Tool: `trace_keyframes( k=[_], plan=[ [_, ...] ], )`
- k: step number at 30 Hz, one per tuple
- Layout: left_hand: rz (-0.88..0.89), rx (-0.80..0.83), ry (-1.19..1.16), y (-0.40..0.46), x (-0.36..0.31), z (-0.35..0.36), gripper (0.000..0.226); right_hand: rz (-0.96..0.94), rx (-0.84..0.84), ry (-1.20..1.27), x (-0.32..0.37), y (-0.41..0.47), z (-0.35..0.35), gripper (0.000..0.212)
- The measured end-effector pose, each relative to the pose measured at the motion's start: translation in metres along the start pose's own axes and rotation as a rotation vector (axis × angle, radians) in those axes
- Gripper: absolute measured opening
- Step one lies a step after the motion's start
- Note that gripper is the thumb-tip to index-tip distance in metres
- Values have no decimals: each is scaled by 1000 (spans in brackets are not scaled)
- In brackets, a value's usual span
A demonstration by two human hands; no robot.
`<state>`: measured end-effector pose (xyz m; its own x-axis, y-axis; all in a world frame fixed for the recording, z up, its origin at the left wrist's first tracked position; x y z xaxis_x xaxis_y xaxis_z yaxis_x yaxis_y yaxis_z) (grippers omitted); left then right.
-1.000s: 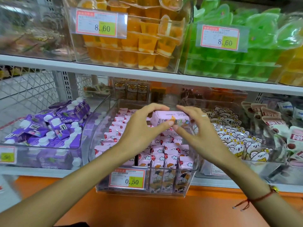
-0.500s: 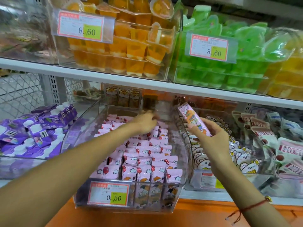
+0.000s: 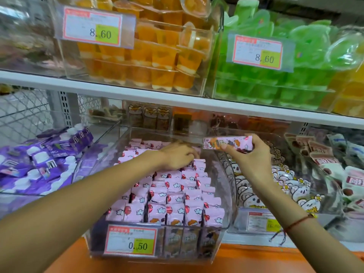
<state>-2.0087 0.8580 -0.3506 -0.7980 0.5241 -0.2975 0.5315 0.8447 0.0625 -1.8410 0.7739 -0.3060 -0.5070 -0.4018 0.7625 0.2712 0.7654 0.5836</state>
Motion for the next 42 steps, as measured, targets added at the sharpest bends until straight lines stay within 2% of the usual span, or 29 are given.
trace_keyframes(
  k=[3,5,10,16,19,21,23,26,29,31,33,36,38,40,42],
  plan=[
    [47,15,-4,-13,-4,4,37,-1,16,-80,-3,10,16,52],
    [60,18,5,-18,-5,4,38,-45,47,-165,-3,17,25,57],
    [63,65,-14,-24,-5,8,40,-169,179,-383,3,34,49,47],
    [46,39,-49,-24,1,9,40,-217,498,-374,14,56,76,40],
    [47,42,-58,-26,2,11,40,-302,486,-500,19,64,75,44],
    [33,54,-71,-26,2,11,41,-293,500,-553,14,64,74,39],
    [14,50,-155,-26,4,9,40,-213,645,-597,1,54,81,31],
    [-74,-56,-374,-27,7,3,35,-202,803,-690,-13,38,93,27],
    [-103,-218,-278,-22,6,-7,32,-195,831,-703,-9,31,97,34],
    [-98,-203,-214,-16,3,-8,36,-174,856,-687,-6,26,94,33],
    [-92,-113,-157,-11,0,-3,40,-190,800,-674,0,18,85,31],
    [-90,-65,50,-3,1,1,41,-213,519,-674,4,6,57,34],
    [-82,-46,121,2,1,2,42,-141,419,-597,2,-6,40,35],
    [-76,2,98,8,4,4,42,-60,416,-475,-4,-19,32,35],
    [-99,64,-68,11,7,6,41,-38,400,-364,-6,-30,28,35]
  ],
)
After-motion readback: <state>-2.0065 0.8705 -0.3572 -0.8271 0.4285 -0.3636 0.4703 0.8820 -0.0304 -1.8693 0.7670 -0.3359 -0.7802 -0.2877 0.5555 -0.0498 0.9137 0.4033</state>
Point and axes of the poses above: each hand's wrist, its own y-axis towards the middle knuckle, its own z-axis out of the palm, x = y × z, the point moved 6 cm from there along y, towards the middle knuckle, and after that the axes turned 4 degrees about -z, right-handed, at the moved point
